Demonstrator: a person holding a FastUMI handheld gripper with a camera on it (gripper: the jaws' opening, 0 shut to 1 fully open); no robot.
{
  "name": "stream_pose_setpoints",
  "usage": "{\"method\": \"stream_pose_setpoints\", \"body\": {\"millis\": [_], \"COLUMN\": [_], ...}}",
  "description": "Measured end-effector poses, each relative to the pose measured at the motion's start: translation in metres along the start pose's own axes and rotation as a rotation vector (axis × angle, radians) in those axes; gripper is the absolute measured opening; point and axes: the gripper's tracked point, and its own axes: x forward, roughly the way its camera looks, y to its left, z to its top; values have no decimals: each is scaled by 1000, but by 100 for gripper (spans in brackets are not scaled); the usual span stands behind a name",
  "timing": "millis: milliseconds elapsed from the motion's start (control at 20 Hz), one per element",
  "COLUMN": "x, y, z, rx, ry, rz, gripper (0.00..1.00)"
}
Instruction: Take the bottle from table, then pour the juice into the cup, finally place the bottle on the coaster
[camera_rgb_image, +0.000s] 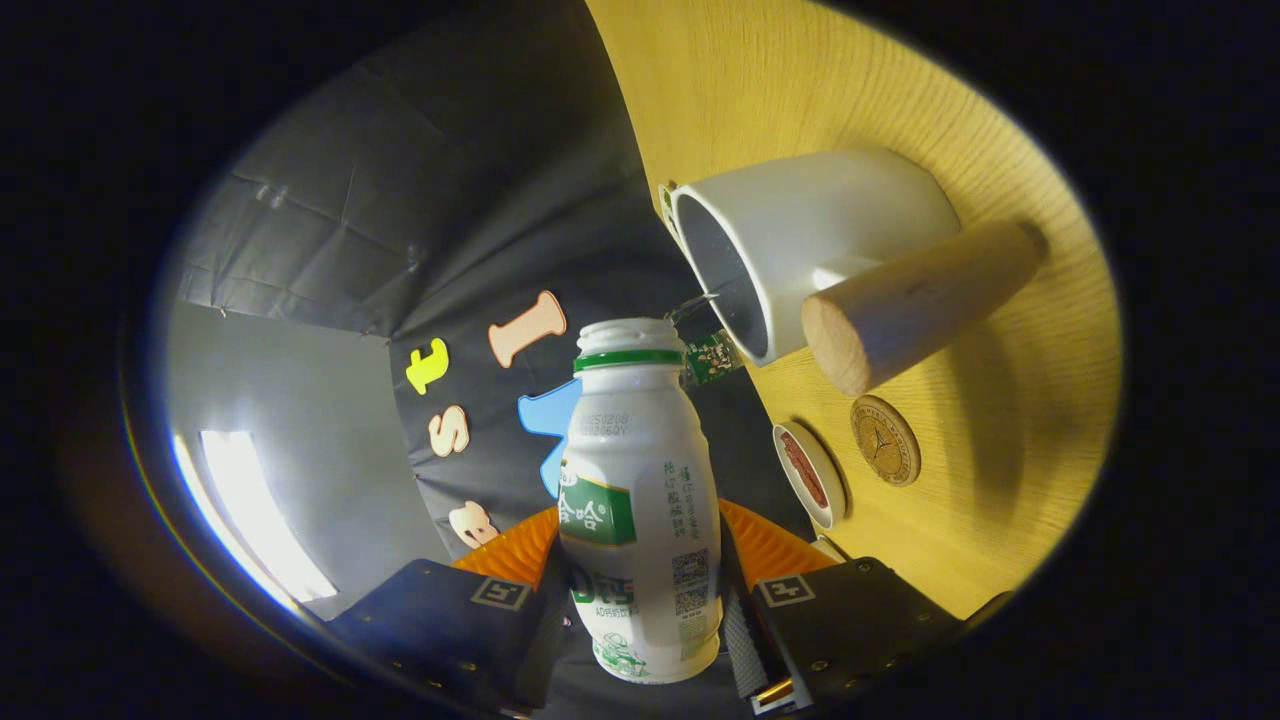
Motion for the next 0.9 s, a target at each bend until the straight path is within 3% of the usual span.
{"method": "stream_pose_setpoints", "body": {"millis": [900], "x": [3], "y": [22], "z": [3], "rx": [187], "ry": [-58], "rz": [-6], "gripper": [68]}}
